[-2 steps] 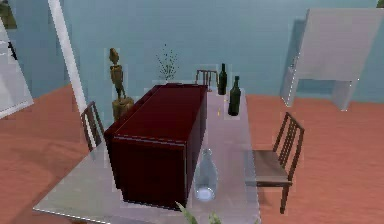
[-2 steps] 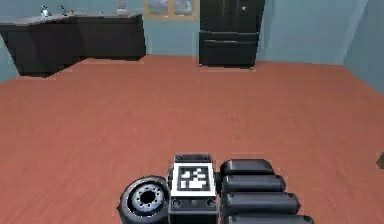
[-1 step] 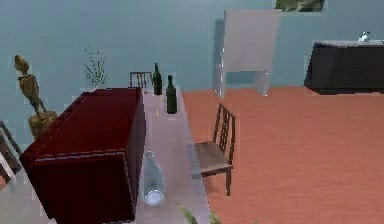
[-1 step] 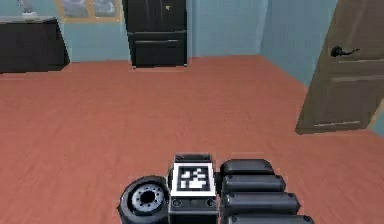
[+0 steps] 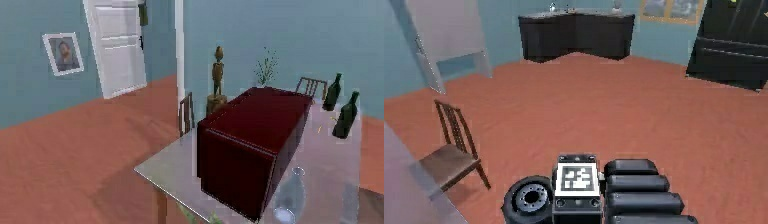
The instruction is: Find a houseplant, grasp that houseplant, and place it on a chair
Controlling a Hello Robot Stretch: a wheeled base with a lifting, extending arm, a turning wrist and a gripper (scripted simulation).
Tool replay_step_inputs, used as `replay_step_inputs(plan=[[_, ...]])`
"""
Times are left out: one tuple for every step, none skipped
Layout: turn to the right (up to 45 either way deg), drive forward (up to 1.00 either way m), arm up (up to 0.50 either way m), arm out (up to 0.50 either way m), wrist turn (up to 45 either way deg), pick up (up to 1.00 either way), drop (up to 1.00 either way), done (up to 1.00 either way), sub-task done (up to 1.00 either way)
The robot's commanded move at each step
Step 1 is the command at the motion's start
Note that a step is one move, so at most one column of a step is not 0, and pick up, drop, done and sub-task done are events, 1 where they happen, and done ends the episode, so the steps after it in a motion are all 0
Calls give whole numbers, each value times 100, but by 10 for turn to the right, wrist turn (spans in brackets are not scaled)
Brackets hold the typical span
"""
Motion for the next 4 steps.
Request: replay_step_inputs(plan=[[-450,0,0,0,0,0,0,0,0],[-420,0,0,0,0,0,0,0,0],[0,0,0,14,0,0,0,0,0],[0,0,0,0,450,0,0,0,0]])
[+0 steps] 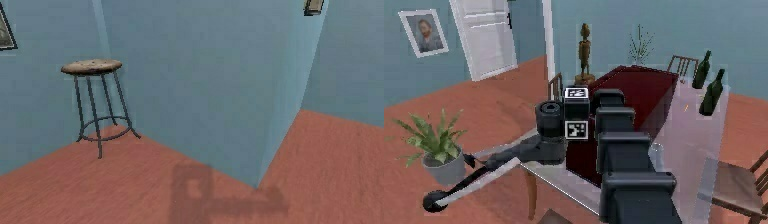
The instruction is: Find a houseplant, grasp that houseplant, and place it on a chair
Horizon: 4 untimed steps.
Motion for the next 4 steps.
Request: replay_step_inputs(plan=[[0,0,0,0,450,0,0,0,0],[0,0,0,0,300,0,0,0,0],[0,0,-42,0,0,0,0,0,0],[0,0,-32,0,0,0,0,0,0]])
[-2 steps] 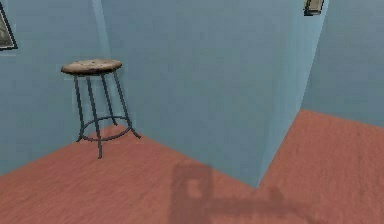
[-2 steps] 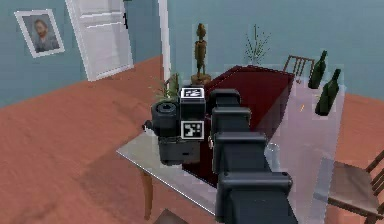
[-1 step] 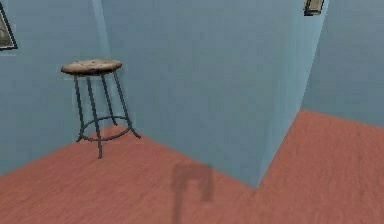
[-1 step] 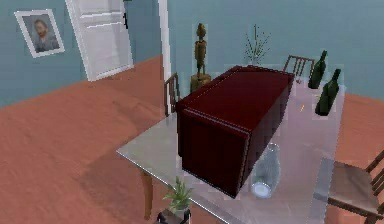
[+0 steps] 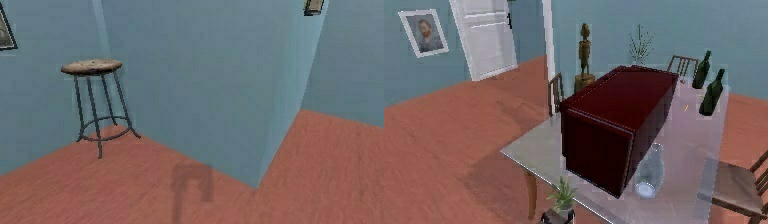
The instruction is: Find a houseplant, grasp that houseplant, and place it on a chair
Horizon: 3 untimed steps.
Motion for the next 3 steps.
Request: replay_step_inputs(plan=[[0,0,0,0,0,0,100,0,0],[0,0,10,0,0,0,0,0,0],[0,0,0,-8,0,0,0,0,0]])
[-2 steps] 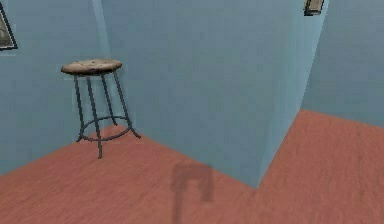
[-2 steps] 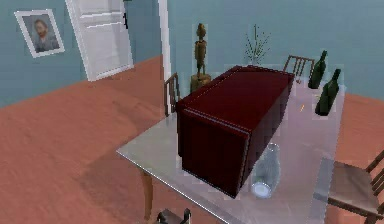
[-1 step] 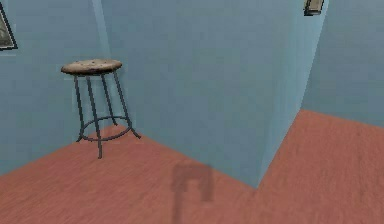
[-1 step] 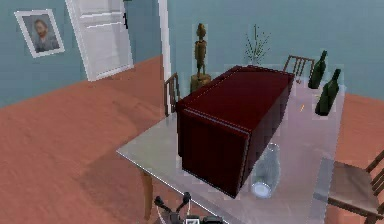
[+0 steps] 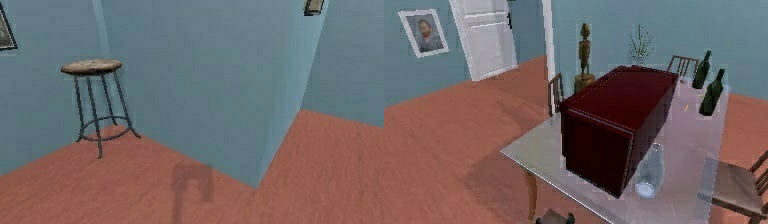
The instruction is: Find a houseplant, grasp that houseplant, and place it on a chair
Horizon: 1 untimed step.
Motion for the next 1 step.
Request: replay_step_inputs(plan=[[0,0,0,0,0,0,0,100,0]])
